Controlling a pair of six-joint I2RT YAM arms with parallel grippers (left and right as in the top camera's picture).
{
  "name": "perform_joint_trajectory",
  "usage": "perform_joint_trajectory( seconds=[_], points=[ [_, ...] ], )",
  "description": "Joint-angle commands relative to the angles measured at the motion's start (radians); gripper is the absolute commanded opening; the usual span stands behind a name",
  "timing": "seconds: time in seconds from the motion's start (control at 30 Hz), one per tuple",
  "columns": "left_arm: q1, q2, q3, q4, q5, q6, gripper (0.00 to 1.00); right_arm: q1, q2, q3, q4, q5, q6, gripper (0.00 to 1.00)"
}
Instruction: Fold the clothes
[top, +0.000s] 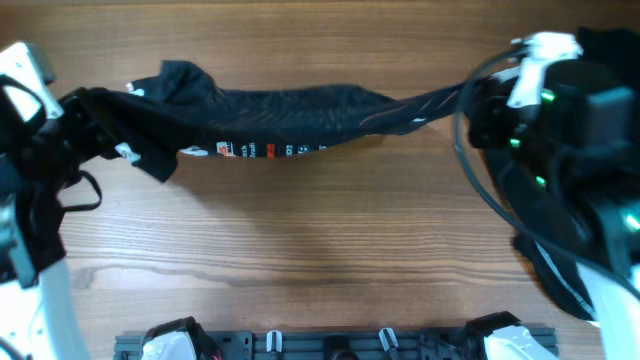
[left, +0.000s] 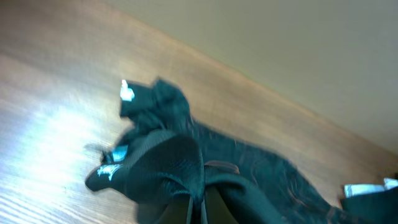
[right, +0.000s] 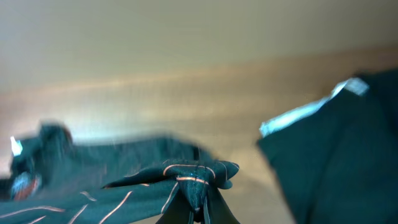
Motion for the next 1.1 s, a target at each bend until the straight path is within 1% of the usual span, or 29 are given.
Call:
perform_joint_trajectory(
  seconds=[0.0, 0.1, 0.23, 0.33, 0.43, 0.5, 0.53, 0.57, 0.63, 0.73, 0.8, 0.83, 0.93, 1.0, 1.07],
  points=[
    [0.037, -0.046, 0.094, 0.021, -0.047, 0.032, 0.04, -0.003, -0.066, 0.113, -0.014, 0.193, -0.034, 0.04],
    [0.042, -0.051, 0.098, 0.071, -0.046, 0.007, 0.04, -0.006, -0.076, 0.126, -0.012, 0.264, -0.051, 0.04],
    [0.032, 0.012, 0.098, 0.092, 0.0, -0.002, 0.04, -0.027, -0.009, 0.126, -0.018, 0.208, -0.047, 0.04],
    [-0.012, 0.132, 0.098, 0.094, -0.001, 0.015, 0.04, -0.043, 0.097, 0.126, -0.017, 0.167, -0.052, 0.04],
    [-0.053, 0.28, 0.098, 0.124, -0.019, 0.065, 0.04, -0.078, 0.251, 0.126, 0.008, 0.061, -0.055, 0.04],
    [-0.071, 0.387, 0.098, 0.195, -0.062, 0.064, 0.04, -0.111, 0.351, 0.126, 0.076, -0.047, -0.055, 0.04],
    [-0.076, 0.443, 0.098, 0.253, -0.072, 0.058, 0.04, -0.137, 0.415, 0.126, 0.151, -0.105, -0.065, 0.04],
    [-0.079, 0.494, 0.098, 0.333, -0.072, 0.056, 0.04, -0.153, 0.453, 0.126, 0.211, -0.119, -0.07, 0.04],
    [-0.087, 0.567, 0.101, 0.514, -0.072, 0.029, 0.04, -0.187, 0.521, 0.126, 0.403, -0.13, -0.073, 0.04],
    [-0.087, 0.599, 0.146, 0.669, -0.068, -0.073, 0.04, -0.216, 0.541, 0.128, 0.692, -0.13, -0.071, 0.04],
    [-0.087, 0.598, 0.196, 0.766, -0.089, -0.123, 0.04, -0.234, 0.535, 0.168, 0.864, -0.129, -0.057, 0.04],
    [-0.087, 0.598, 0.241, 0.793, -0.128, -0.137, 0.04, -0.243, 0.534, 0.221, 0.901, -0.115, -0.052, 0.04],
    [-0.087, 0.598, 0.374, 0.83, -0.214, -0.132, 0.04, -0.266, 0.535, 0.36, 0.897, -0.052, -0.06, 0.04],
    [-0.084, 0.598, 0.483, 0.839, -0.234, -0.126, 0.04, -0.29, 0.535, 0.435, 0.872, -0.029, -0.091, 0.04],
    [-0.085, 0.598, 0.545, 0.838, -0.233, -0.123, 0.04, -0.321, 0.534, 0.462, 0.835, -0.023, -0.1, 0.04]
  ],
)
